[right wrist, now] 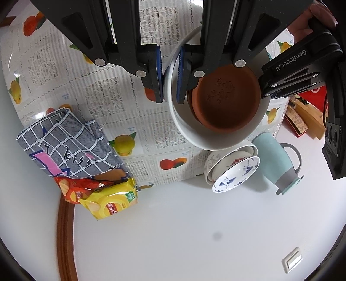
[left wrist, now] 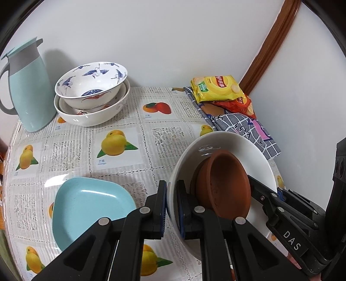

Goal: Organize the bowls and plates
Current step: 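Carry the white bowl over the light-blue plate stack with the right gripper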

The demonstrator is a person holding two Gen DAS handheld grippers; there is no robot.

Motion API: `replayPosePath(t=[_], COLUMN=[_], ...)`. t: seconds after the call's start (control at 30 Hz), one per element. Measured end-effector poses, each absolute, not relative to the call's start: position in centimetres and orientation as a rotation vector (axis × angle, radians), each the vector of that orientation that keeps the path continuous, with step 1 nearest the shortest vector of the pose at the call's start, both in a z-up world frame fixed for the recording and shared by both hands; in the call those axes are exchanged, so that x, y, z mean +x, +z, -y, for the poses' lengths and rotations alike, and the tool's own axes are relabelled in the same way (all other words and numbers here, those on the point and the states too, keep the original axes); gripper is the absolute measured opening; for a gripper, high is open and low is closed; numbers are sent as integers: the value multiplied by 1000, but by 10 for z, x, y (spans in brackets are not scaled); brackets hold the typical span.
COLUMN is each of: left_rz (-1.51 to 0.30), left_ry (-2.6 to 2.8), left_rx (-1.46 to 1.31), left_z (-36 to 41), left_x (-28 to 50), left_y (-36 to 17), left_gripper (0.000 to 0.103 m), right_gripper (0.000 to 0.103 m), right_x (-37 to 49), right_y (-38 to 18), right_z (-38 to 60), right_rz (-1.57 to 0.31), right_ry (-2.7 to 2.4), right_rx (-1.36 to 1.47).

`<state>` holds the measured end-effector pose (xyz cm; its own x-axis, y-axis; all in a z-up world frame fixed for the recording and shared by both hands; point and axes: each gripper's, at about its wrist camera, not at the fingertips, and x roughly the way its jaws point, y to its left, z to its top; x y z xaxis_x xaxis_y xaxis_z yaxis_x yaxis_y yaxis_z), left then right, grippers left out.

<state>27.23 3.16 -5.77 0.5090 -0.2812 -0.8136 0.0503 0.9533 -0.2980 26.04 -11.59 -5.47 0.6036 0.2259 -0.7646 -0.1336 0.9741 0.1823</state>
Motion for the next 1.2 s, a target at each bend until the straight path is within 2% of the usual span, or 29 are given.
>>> replayPosePath(t=[1.2], left_rz=[-1000], left_ry=[-110], left_rx=[-295], left_z=[-106], left_x=[258], left_y=[-58], left_gripper=[10], right_gripper=[12], right_x=[269], right_y=[-54], right_z=[41], right_rz=[-894], right_ry=[310], right_rx=[67])
